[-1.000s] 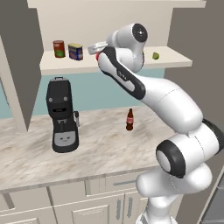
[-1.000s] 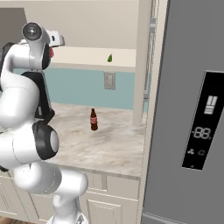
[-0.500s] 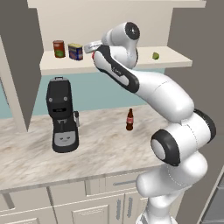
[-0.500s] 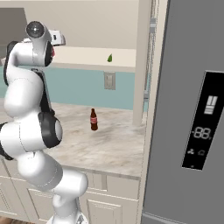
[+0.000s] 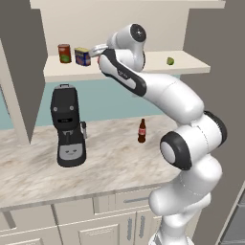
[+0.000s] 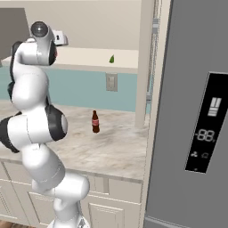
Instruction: Pick the cans from the counter and place them in their designated side in the cabinet.
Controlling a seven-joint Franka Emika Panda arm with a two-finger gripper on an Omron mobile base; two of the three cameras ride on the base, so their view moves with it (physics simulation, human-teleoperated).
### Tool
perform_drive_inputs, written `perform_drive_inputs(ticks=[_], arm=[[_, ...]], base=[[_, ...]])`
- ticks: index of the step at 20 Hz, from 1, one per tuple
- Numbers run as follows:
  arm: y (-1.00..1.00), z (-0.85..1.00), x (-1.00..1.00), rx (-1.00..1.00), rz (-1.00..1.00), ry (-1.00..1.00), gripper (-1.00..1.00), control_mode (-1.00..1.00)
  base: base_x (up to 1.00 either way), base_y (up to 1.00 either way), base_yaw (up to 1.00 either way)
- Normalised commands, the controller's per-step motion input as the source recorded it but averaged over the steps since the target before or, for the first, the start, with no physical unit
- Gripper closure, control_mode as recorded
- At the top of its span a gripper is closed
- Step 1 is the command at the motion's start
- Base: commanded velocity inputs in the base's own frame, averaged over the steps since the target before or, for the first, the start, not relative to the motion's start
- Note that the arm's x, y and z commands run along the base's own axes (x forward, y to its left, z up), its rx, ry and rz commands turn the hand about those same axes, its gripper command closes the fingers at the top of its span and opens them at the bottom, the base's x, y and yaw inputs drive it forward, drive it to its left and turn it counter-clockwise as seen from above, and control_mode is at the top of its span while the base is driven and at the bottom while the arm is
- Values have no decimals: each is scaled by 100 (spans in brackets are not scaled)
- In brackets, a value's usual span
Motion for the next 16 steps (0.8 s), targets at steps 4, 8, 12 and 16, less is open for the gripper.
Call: perform_drive_inputs(ticks=[4, 8, 12, 16], arm=[[10, -5, 32, 0, 0, 1, 100, -100], [9, -5, 31, 0, 0, 2, 100, -100], [8, -7, 28, -1, 0, 1, 100, -100], [11, -9, 27, -2, 0, 0, 100, -100]], base=[[0, 0, 0], [0, 0, 0], [0, 0, 0], [0, 0, 0]])
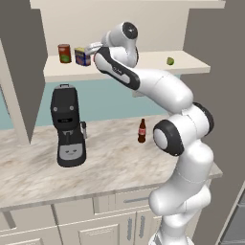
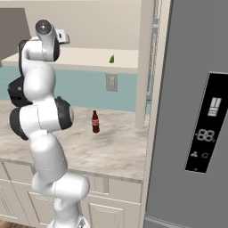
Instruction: Pick the cans from the counter and place them in their designated side in the cabinet.
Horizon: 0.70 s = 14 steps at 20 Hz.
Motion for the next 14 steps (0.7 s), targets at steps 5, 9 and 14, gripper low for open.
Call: perform_drive_inputs(ticks=[5, 9, 14], arm=[[8, -15, 22, -3, 0, 1, -100, -100], [3, -6, 15, -2, 0, 0, -100, -100], [0, 1, 10, -1, 0, -2, -100, -100]], base=[[0, 0, 0], [0, 0, 0], [0, 0, 0]])
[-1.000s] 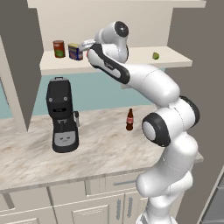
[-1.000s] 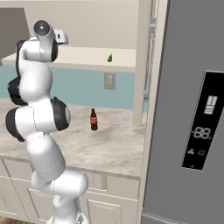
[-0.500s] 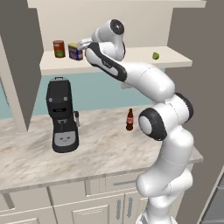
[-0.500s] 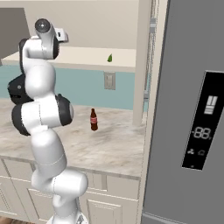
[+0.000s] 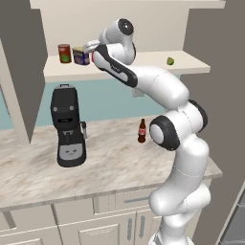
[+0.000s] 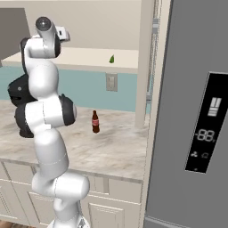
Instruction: Pick the cans from the counter and place them in their designated side in the cabinet.
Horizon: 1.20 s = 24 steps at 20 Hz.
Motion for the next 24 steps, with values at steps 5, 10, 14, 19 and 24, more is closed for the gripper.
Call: perform_drive_inputs(ticks=[5, 10, 14, 19, 24], arm=[[0, 10, 2, 0, 0, -7, -100, -100], [0, 20, 0, 0, 1, -8, -100, -100], [0, 4, -6, 0, 3, -13, -100, -100], [0, -5, -27, 0, 5, -20, -100, -100], [-4, -2, -42, 0, 6, -23, -100, -100]], base=[[0, 0, 0], [0, 0, 0], [0, 0, 0], [0, 0, 0], [0, 0, 0]])
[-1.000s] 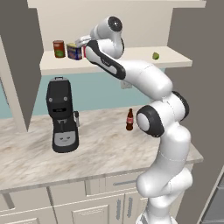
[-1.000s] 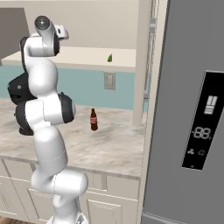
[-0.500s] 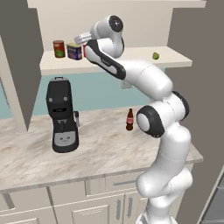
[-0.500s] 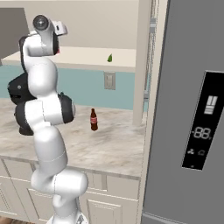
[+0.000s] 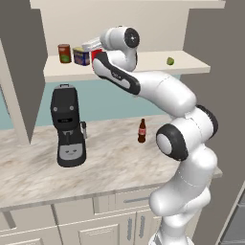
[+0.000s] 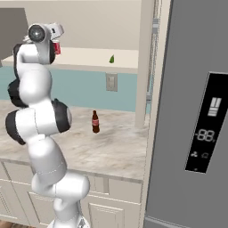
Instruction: Pick the cans from the counter and place them in their designated side in the cabinet.
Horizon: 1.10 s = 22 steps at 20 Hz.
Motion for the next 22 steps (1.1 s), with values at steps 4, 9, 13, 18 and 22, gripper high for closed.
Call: perform_drive_inputs(ticks=[4, 9, 13, 18, 22], arm=[[-21, 0, -45, 0, 4, -16, -100, -100], [-24, 4, -56, 0, 2, -3, -100, -100], [-5, 11, -59, -5, 1, 8, -100, -100], [0, 8, -59, -8, 3, 13, -100, -100], [-2, 0, -70, -10, 4, 6, -100, -100]], base=[[0, 0, 0], [0, 0, 0], [0, 0, 0], [0, 0, 0], [0, 0, 0]])
